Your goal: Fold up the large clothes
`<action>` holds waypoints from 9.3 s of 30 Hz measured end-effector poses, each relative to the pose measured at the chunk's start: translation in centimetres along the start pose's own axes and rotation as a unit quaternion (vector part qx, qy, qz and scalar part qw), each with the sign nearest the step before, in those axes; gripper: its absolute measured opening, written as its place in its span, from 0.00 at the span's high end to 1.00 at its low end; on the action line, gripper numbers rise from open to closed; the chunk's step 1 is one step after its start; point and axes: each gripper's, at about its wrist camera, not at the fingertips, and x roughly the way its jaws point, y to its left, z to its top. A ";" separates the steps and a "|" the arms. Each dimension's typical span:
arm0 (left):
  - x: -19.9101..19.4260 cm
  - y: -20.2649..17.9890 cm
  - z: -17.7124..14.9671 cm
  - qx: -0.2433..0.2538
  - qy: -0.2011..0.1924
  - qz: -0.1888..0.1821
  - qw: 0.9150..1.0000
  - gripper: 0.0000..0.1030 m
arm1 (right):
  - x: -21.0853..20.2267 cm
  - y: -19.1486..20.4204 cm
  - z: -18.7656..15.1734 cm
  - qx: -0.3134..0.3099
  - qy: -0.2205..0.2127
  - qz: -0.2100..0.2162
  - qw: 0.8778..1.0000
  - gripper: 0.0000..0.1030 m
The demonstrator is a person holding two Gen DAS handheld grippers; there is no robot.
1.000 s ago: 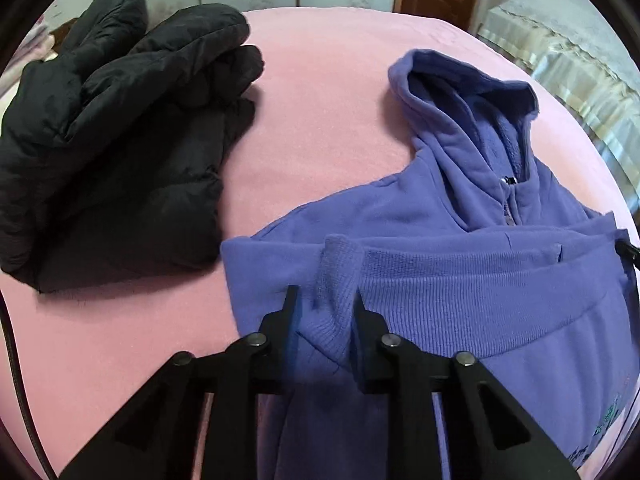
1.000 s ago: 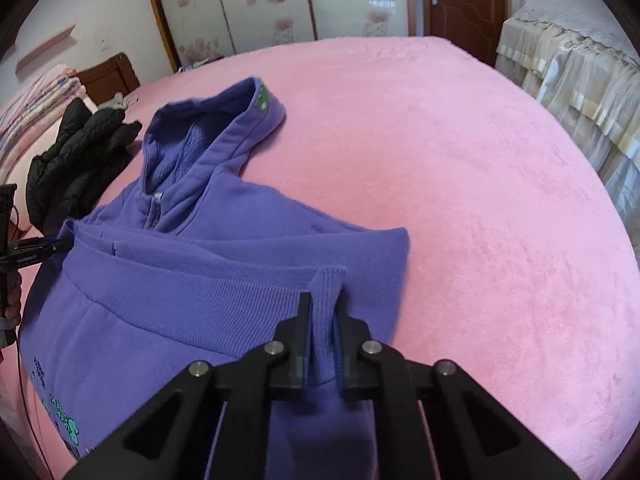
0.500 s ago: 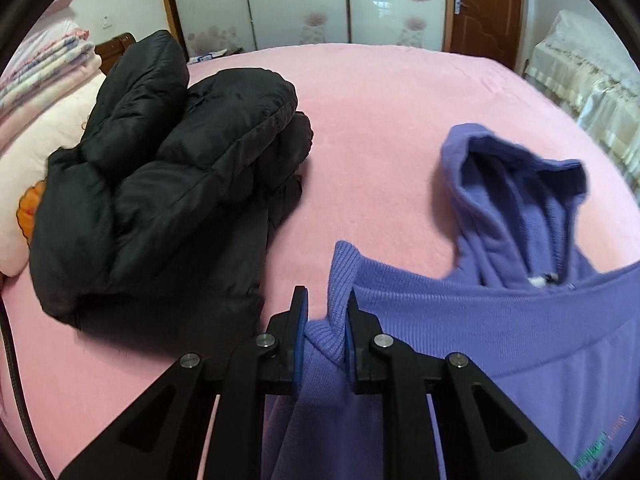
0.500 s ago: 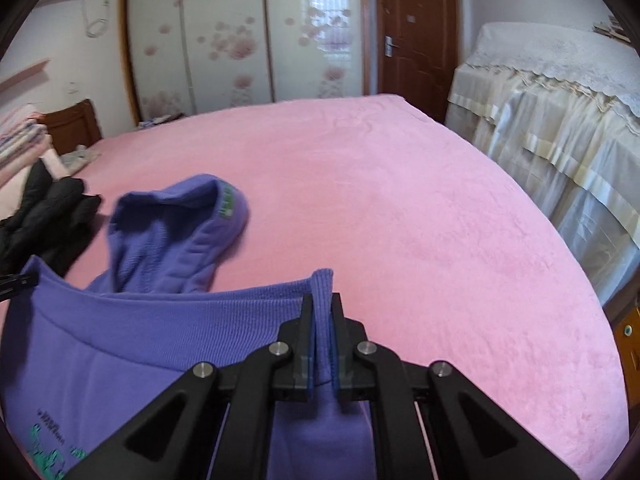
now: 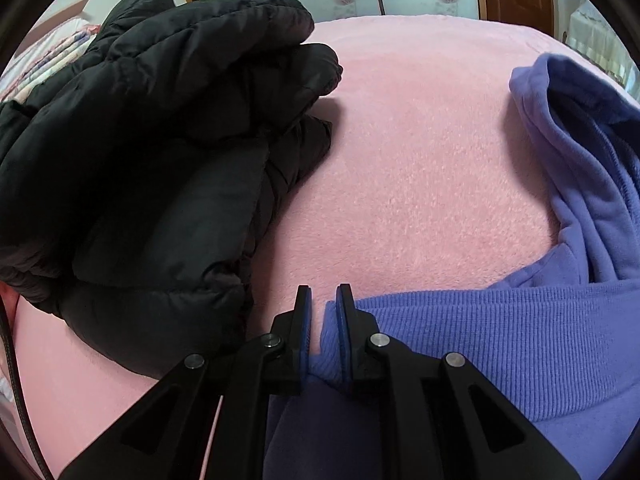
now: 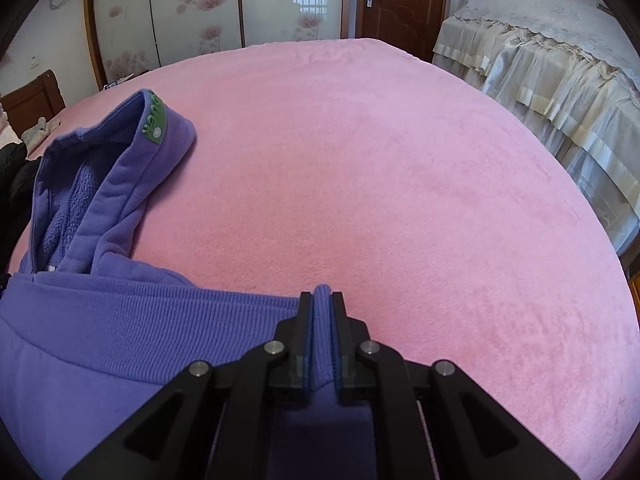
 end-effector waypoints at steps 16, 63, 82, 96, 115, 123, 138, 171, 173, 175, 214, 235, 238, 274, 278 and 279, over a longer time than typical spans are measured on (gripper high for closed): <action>-9.1 0.0 2.8 -0.022 -0.094 -0.060 0.994 0.18 | -5.6 1.5 4.3 -0.001 -0.033 0.039 0.999 0.71; 0.8 -5.9 2.7 -0.082 -0.029 -0.219 0.972 0.17 | 11.2 8.6 12.6 0.120 0.126 0.244 0.954 0.70; -8.8 1.3 0.1 -0.088 -0.135 -0.263 0.951 0.21 | -12.3 15.9 4.4 -0.349 -0.243 0.182 0.887 0.82; -11.1 1.6 -2.3 -0.032 -0.089 -0.282 0.955 0.21 | -15.9 15.9 -9.7 -0.433 -0.247 0.113 0.859 0.59; -19.4 1.3 5.4 0.123 -0.079 -0.369 0.918 0.09 | -19.4 15.6 -4.5 -0.166 -0.049 0.318 0.932 0.59; -22.8 -2.9 7.1 0.326 -0.152 -0.347 0.866 0.09 | -18.2 16.9 -5.2 -0.153 -0.013 0.324 0.934 0.59; -20.5 -5.2 7.3 0.377 -0.147 -0.331 0.852 0.85 | -12.3 17.3 -4.3 -0.071 0.071 0.349 0.932 0.62; -17.1 -5.2 -14.2 0.184 -0.094 -0.319 0.925 0.74 | -11.0 4.1 -6.5 -0.003 0.093 0.269 0.959 0.76; -17.3 -5.1 -14.3 0.169 -0.090 -0.322 0.927 0.66 | -11.8 3.8 -7.0 0.022 0.100 0.276 0.956 0.72; -17.6 -4.9 -14.2 0.156 -0.079 -0.337 0.925 0.50 | -12.8 4.2 -7.5 0.037 0.095 0.283 0.954 0.68; -8.3 4.7 -7.9 -0.198 0.057 -0.362 0.909 0.95 | -10.7 6.0 -6.4 0.079 0.063 0.250 0.963 0.95; -8.6 3.7 -9.5 -0.166 0.048 -0.352 0.920 0.64 | -12.3 7.4 -10.1 0.002 0.019 0.156 0.987 0.78; -10.4 5.1 -9.3 -0.167 0.039 -0.319 0.932 0.32 | -14.1 7.3 -9.7 -0.001 0.015 0.139 0.990 0.74; -9.3 14.1 -20.2 -0.326 0.064 -0.340 0.880 0.14 | -20.2 18.0 -12.1 -0.081 -0.091 0.135 0.983 0.86; -9.0 13.2 -19.9 -0.332 0.064 -0.347 0.875 0.14 | -20.3 18.2 -12.3 -0.078 -0.090 0.143 0.983 0.86; -8.9 13.0 -19.7 -0.332 0.064 -0.349 0.874 0.13 | -20.3 18.3 -12.3 -0.078 -0.090 0.143 0.982 0.86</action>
